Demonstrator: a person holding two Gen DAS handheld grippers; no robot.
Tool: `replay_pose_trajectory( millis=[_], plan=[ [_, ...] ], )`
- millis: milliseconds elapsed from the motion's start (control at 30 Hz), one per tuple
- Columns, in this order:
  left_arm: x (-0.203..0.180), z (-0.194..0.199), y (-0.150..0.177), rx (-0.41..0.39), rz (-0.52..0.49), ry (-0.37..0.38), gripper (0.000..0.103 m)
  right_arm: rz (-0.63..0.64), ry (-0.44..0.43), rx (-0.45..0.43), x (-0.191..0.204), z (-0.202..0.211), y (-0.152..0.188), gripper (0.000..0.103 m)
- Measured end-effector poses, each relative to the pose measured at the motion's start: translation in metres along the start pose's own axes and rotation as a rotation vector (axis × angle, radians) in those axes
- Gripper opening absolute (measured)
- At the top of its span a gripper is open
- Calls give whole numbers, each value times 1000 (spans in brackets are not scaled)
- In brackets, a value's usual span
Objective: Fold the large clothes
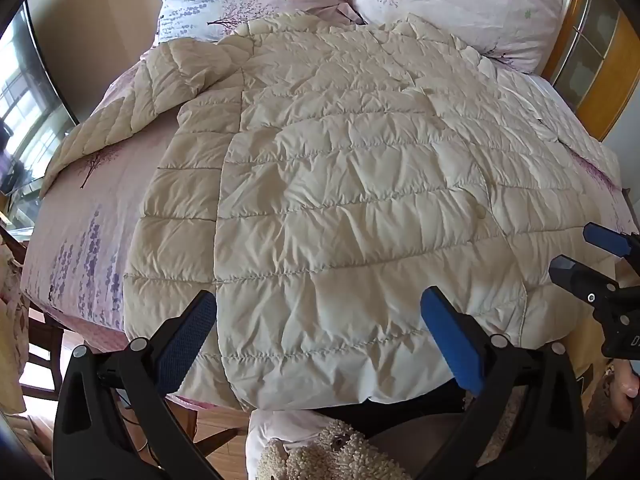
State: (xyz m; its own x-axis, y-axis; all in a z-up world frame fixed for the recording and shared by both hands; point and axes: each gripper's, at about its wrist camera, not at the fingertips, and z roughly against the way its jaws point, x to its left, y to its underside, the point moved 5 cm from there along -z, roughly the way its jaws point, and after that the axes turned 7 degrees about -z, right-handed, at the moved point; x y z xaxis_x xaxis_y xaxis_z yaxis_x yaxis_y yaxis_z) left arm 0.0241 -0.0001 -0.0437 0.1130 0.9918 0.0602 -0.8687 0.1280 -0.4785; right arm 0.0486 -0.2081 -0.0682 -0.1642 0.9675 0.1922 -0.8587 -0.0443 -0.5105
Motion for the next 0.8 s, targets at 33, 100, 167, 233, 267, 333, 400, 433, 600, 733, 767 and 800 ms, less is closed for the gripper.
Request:
replay_pose_trajectory(
  millis=[33, 100, 167, 233, 267, 333, 400, 433, 600, 733, 767, 800],
  plan=[
    [0, 0, 0, 0, 2, 3, 102, -1, 0, 1, 0, 0, 0, 101],
    [0, 0, 0, -4, 3, 3, 102, 0, 1, 0, 0, 0, 0, 101],
    [0, 0, 0, -3, 3, 4, 102, 0, 3, -2, 1, 0, 0, 101],
    [1, 0, 0, -2, 4, 4, 102, 1, 5, -3, 2, 0, 1, 101],
    [1, 0, 0, -2, 5, 4, 102, -2, -3, 1, 0, 0, 0, 101],
    [1, 0, -1, -1, 6, 4, 102, -2, -3, 0, 0, -1, 0, 101],
    [0, 0, 0, -4, 2, 2, 102, -1, -3, 0, 1, -1, 0, 101],
    [0, 0, 0, -5, 2, 3, 102, -1, -2, 0, 1, -1, 0, 101],
    [0, 0, 0, -5, 3, 2, 102, -3, -5, 0, 0, -1, 0, 101],
    [0, 0, 0, -5, 3, 3, 102, -3, -5, 1, 0, -1, 0, 101],
    [0, 0, 0, -5, 3, 4, 102, -3, -5, 1, 0, -1, 0, 101],
    [0, 0, 0, -5, 3, 3, 102, -3, -5, 1, 0, -1, 0, 101]
  ],
)
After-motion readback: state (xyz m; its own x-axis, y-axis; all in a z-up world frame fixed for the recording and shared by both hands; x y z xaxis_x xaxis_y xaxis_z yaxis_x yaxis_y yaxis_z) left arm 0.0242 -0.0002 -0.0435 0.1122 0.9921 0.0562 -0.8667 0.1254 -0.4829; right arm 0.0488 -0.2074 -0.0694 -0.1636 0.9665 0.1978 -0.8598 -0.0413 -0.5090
